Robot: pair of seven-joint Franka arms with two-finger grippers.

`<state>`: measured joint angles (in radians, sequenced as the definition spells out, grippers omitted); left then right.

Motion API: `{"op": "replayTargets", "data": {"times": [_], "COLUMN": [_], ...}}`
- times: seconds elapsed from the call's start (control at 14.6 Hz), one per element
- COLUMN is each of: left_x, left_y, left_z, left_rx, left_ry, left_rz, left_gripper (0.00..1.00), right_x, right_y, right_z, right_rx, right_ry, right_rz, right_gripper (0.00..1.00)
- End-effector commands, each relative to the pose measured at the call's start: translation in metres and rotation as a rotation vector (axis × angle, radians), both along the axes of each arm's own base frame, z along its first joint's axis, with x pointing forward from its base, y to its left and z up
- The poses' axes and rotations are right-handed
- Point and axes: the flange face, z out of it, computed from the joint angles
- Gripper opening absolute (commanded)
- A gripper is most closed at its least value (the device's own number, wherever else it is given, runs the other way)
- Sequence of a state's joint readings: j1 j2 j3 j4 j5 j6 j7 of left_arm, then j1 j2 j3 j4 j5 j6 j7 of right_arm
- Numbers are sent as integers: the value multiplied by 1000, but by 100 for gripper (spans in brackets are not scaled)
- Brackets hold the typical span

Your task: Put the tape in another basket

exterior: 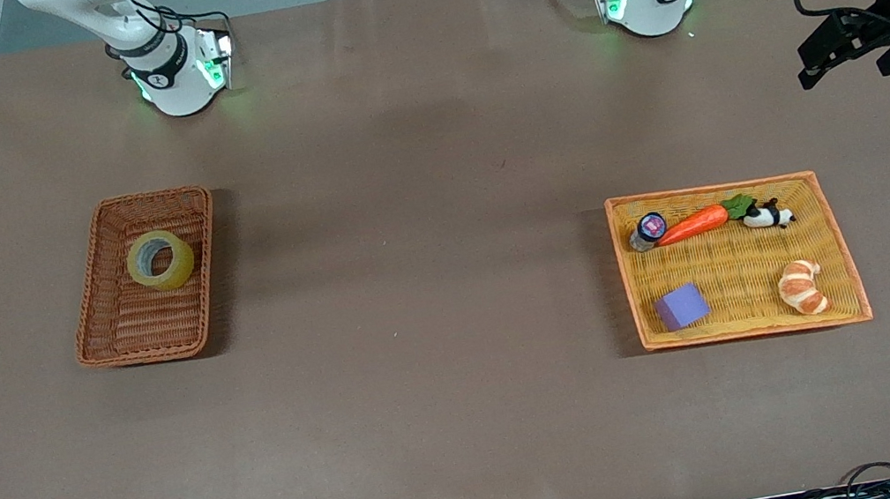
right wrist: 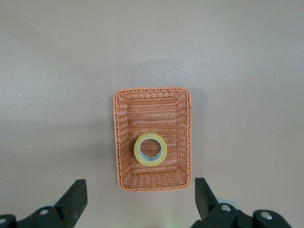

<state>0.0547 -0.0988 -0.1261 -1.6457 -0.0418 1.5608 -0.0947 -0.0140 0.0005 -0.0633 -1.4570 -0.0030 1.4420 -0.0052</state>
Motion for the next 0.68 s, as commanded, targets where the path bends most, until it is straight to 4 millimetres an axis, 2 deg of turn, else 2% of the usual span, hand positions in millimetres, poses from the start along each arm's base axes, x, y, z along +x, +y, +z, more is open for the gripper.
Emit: {"op": "replayTargets", "data": {"times": [0.0, 0.14, 0.27, 0.62], "left_x": [-6, 0, 1, 5], "left_y": [-5, -5, -16, -17], "left_z": [6, 4, 13, 11], "left_rx": [-4, 22, 42, 69], "left_ry": [-13, -11, -34, -31], "left_rz": [-17, -26, -43, -53], "left_gripper": [100, 100, 100, 100], "right_x": [6, 5, 5, 6], "right_y": [-11, -7, -6, -5], "right_z": [-2, -1, -2, -2], "right_rx": [48, 57, 58, 58], "right_ry": [18, 18, 19, 14], "right_rz": [-21, -14, -12, -6], "right_gripper": [100, 100, 100, 100]}}
